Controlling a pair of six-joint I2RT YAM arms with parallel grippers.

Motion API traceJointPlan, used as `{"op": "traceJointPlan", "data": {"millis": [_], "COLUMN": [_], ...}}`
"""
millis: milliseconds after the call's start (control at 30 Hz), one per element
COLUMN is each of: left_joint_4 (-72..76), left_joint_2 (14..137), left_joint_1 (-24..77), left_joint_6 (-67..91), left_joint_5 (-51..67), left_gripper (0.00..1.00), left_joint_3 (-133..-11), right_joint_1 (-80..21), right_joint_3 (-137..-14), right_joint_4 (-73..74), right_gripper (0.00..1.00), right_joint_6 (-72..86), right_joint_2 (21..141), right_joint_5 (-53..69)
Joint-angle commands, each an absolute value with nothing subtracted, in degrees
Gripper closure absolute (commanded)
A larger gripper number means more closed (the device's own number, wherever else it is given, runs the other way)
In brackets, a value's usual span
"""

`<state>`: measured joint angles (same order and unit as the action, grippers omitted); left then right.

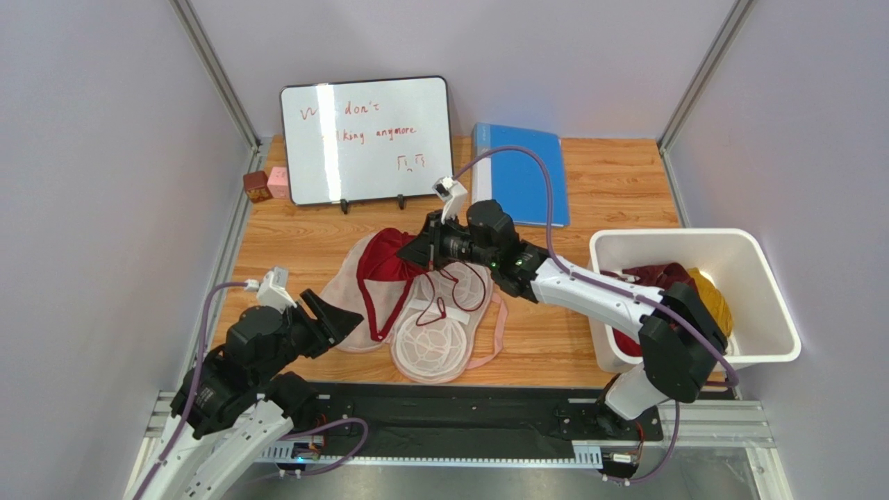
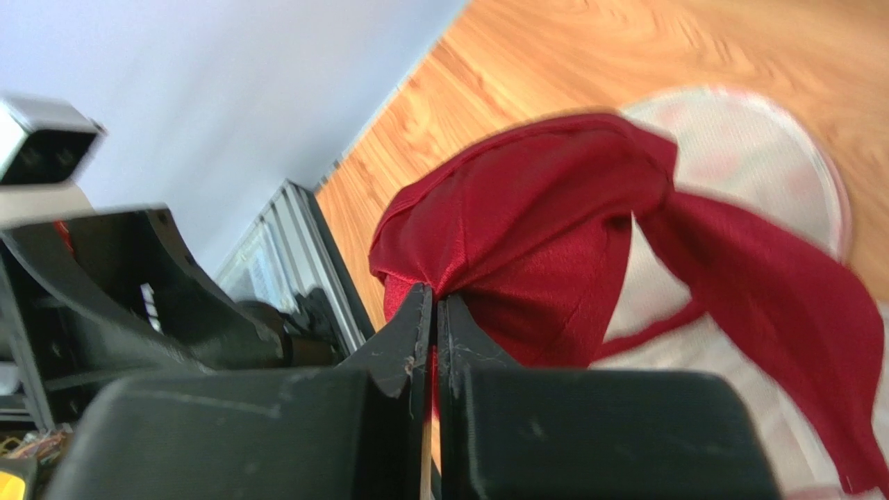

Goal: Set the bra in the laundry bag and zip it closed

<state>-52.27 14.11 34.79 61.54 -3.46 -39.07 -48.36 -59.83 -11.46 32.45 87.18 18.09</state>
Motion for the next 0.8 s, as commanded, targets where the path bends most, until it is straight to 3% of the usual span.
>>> {"op": "traceJointPlan", "data": {"millis": [0, 233, 567, 767], "left_joint_4": [-52.47, -55.63, -55.11, -55.81], "left_joint_2": [12.66, 11.95, 12.48, 12.04], "left_joint_1": [34.72, 34.72, 34.72, 34.72], "left_joint_6": [62.4, 62.23, 62.31, 62.4], "left_joint_5": [-3.78, -5.1, -4.66, -4.83], "left_gripper": [0.38, 0.38, 0.38, 0.38], "left_joint_3": [-40.16, -41.84, -42.01, -42.01], "right_joint_1": [-48.6, -48.52, -44.57, -41.49], "right_joint_3": [-68.19, -69.61, -74.79, -66.73], "right_joint_4": [-20.47, -27.24, -25.32, -29.42], "right_gripper": [1.0, 1.0, 1.0, 1.0], "right_joint_6": [33.84, 30.42, 21.01, 21.18], "right_joint_2": [91.13, 94.74, 100.02, 96.69], "right_joint_5": [20.91, 28.19, 36.73, 38.77]}}
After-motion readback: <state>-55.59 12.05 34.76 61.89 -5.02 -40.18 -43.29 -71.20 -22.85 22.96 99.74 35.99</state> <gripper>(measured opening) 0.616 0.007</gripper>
